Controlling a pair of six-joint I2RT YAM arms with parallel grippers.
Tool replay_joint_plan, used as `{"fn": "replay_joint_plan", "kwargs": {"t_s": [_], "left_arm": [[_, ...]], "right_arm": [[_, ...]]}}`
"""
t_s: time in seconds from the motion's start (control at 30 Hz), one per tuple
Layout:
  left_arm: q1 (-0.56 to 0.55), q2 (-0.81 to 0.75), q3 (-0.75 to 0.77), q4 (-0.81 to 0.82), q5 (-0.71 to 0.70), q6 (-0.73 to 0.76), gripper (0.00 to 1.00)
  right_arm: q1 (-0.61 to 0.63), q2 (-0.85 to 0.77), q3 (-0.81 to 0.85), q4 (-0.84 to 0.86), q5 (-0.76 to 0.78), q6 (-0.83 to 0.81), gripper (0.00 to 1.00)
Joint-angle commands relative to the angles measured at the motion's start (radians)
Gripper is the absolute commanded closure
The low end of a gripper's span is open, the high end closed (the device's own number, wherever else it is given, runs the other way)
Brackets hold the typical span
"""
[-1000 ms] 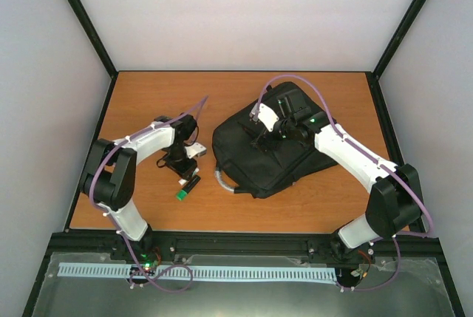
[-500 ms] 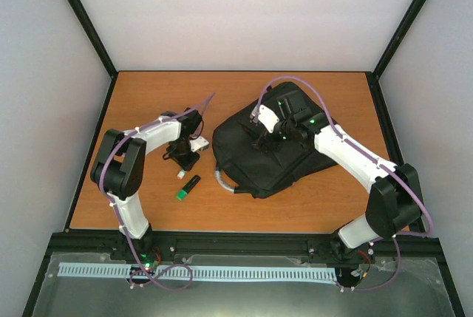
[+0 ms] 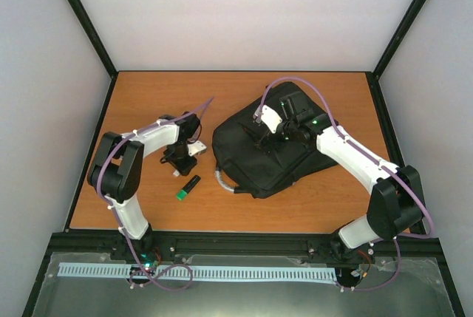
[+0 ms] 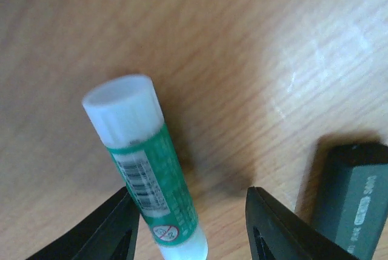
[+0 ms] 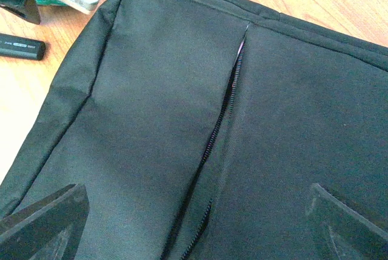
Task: Pack the student bag
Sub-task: Pick up the stationery from the center of the board.
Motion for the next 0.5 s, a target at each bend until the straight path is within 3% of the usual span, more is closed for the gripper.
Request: {"fn": "replay_joint_plan", "kwargs": {"t_s": [0.0, 0.2, 0.47], "left_arm": [[0.021, -0.041, -0.039, -0.007, -0.017, -0.001, 0.50], [0.055, -0.081, -0.075, 0.000, -0.018, 0.007, 0.55], [0.060, -0.077, -0.078, 0.013, 0.014, 0.008, 0.70]], "right_arm": [[-0.005, -0.013, -0.004, 0.016, -0.021, -0.002, 0.00], [-0.006, -0.008, -0.004, 0.018, -0.026, 0.001, 0.00], [-0.005, -0.006, 0.001, 0.015, -0.027, 0.001, 0.00]]}}
